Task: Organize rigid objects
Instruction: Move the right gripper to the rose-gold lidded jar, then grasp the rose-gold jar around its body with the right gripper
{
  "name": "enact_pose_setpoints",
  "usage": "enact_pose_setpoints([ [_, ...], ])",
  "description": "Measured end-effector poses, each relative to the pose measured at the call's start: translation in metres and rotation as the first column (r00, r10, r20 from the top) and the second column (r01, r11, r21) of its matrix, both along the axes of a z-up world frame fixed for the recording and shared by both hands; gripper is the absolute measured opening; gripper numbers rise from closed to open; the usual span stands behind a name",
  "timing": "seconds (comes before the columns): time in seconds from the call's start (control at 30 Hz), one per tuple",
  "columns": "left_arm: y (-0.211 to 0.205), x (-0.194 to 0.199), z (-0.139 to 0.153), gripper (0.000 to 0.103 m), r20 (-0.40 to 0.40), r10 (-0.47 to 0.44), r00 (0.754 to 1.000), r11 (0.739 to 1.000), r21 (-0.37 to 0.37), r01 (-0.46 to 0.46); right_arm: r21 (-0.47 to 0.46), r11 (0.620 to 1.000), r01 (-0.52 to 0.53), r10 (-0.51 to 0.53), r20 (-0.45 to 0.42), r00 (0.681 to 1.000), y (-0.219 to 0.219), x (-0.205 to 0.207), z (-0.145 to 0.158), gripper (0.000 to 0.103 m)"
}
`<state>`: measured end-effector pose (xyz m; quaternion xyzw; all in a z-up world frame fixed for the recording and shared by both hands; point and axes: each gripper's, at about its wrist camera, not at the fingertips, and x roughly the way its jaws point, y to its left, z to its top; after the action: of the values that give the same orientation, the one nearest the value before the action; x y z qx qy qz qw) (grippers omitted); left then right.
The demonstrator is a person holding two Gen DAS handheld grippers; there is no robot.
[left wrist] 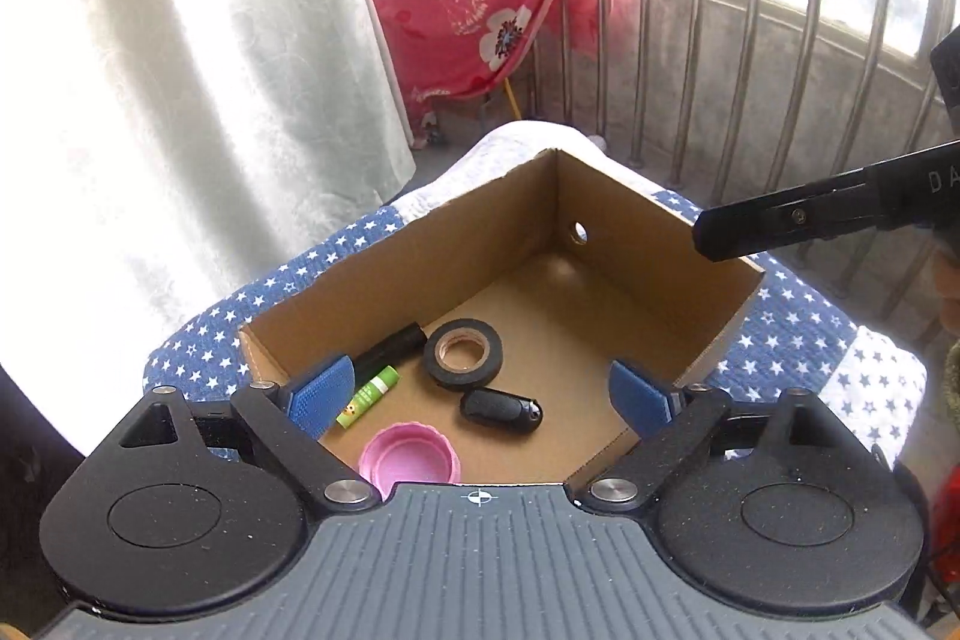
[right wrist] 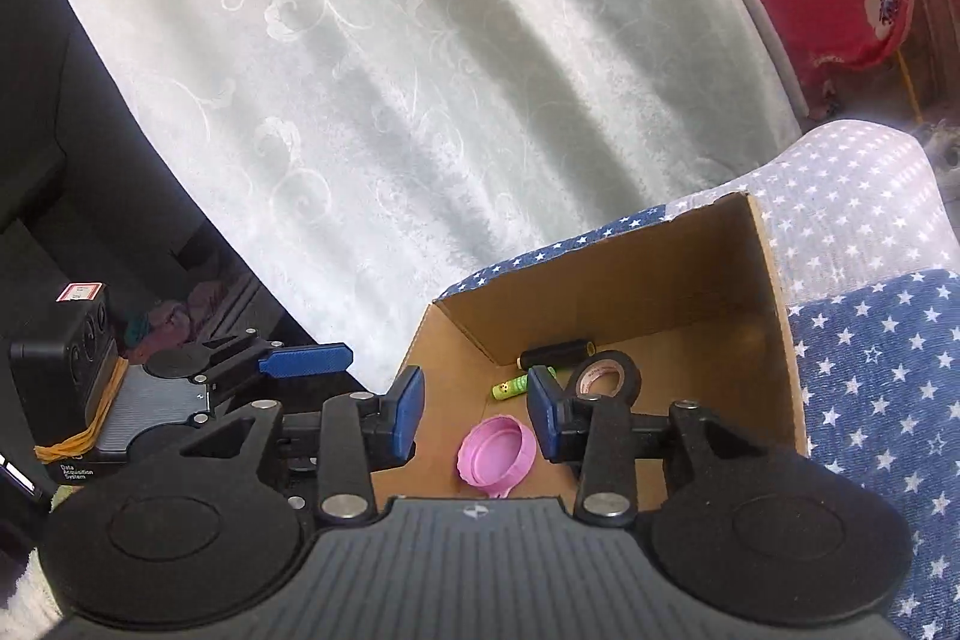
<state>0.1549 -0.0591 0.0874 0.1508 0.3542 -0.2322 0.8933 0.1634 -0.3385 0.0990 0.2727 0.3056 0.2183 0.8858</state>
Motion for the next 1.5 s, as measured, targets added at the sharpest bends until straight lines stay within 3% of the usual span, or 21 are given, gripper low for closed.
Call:
enact_pose_setpoints([
  [0.17,0.021,-0.059,-0.010,0.097,0.088,-0.008,0.996,0.982,-0.186,0.024,0.040,0.999,0.031,-0.031,0.012,0.999,0.004,-0.046,-0.022,0.053],
  [0.37,0.004,-0.120,-0.049,0.097,0.161,-0.042,0.986,0.966,-0.245,0.082,0.018,0.994,0.112,-0.111,-0.048,0.993,0.014,-0.068,-0.058,0.053],
  [0.57,-0.042,-0.129,-0.091,0.096,0.165,-0.055,0.985,0.974,-0.208,0.090,-0.036,0.991,0.130,-0.133,-0.107,0.985,0.018,-0.066,-0.084,0.053],
  [0.73,-0.084,-0.111,-0.128,0.078,0.177,-0.014,0.984,0.997,-0.077,0.028,-0.078,0.993,0.092,-0.105,-0.178,0.978,0.021,-0.047,-0.105,0.053],
  [0.83,-0.099,-0.094,-0.146,0.067,0.159,0.042,0.986,0.999,0.000,-0.042,-0.097,0.993,0.069,-0.087,-0.207,0.975,0.021,-0.035,-0.117,0.053],
  [0.9,-0.103,-0.086,-0.153,0.065,0.153,0.071,0.986,0.996,0.034,-0.078,-0.104,0.993,0.056,-0.077,-0.216,0.973,0.021,-0.029,-0.122,0.053],
  [1.13,-0.111,-0.070,-0.157,0.061,0.161,0.111,0.981,0.991,0.052,-0.121,-0.094,0.995,0.020,-0.042,-0.238,0.970,0.017,-0.013,-0.139,0.052],
  [1.37,-0.113,-0.048,-0.165,0.055,0.135,0.162,0.978,0.986,0.019,-0.166,-0.076,0.997,0.023,-0.041,-0.245,0.969,0.012,-0.010,-0.148,0.040],
  [1.5,-0.116,-0.050,-0.170,0.054,0.128,0.177,0.976,0.984,0.001,-0.178,-0.054,0.998,0.033,-0.045,-0.244,0.969,0.008,-0.011,-0.152,0.038],
])
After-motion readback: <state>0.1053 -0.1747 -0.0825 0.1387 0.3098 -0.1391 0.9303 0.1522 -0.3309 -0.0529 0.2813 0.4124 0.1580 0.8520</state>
